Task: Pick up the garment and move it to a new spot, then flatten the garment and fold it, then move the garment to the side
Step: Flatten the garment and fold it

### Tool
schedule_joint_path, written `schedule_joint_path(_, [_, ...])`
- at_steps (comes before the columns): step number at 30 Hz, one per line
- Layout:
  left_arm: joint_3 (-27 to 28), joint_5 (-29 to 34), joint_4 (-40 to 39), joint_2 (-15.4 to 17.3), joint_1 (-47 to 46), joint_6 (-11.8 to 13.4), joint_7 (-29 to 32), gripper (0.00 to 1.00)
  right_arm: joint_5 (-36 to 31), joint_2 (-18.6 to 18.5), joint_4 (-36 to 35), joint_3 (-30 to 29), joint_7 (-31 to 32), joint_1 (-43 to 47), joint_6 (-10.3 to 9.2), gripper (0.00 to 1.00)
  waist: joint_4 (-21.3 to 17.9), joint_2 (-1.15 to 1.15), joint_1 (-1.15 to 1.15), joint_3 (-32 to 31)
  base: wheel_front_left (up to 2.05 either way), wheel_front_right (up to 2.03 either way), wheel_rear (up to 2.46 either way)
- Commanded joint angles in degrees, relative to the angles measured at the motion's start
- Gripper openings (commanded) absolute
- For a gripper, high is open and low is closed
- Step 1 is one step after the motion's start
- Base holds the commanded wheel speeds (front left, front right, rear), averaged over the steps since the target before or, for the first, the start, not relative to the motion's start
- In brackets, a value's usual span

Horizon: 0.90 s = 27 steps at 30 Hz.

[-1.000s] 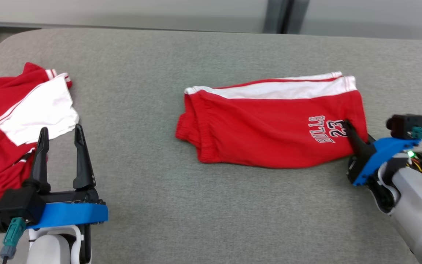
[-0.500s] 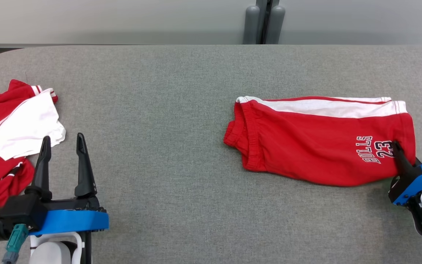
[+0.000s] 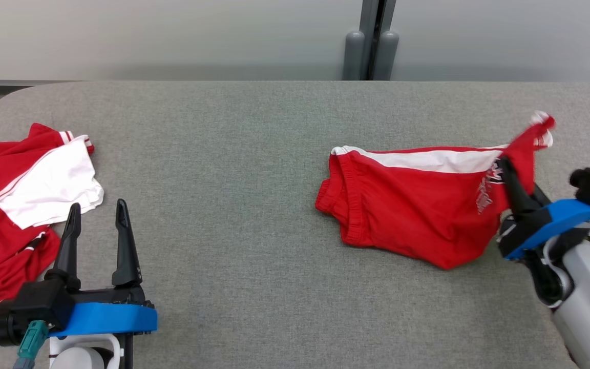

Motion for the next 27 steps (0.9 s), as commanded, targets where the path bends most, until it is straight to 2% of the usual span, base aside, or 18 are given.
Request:
schedule_joint_path(1, [-0.2, -0.1, 0.0, 0.0, 0.3, -0.3, -0.1, 1.00, -0.7, 1.0, -1.4, 0.4, -0.2, -0.7, 0.03, 0.00, 0.3, 0.00, 0.00, -0.3, 0.00, 0.00, 0.00])
schedule_joint_path(13, [-1.3, -0.8, -0.2, 0.0, -0.2, -0.2, -0.1, 1.00, -5.4, 7.6, -5.1, 4.8, 1.8, -3.3, 0.03, 0.00, 2.6, 0.00, 0.00, -0.2, 0.00, 0.00, 0.00])
schedule_joint_path(26, [-1.7, -1.4, -0.1, 0.0, -0.7, 0.3, -0.1, 1.00, -8.0, 12.8, -2.0, 11.7, 1.8, -0.4, 0.03, 0.00, 4.4, 0.00, 0.00, 0.8, 0.00, 0.00, 0.00])
schedule_joint_path(27, [-1.7, -1.4, -0.1, 0.0, -0.7, 0.3, -0.1, 1.00, -8.3, 13.0, -1.9, 12.1, 1.6, -0.3, 0.03, 0.11, 4.4, 0.00, 0.00, 0.9, 0.00, 0.00, 0.00])
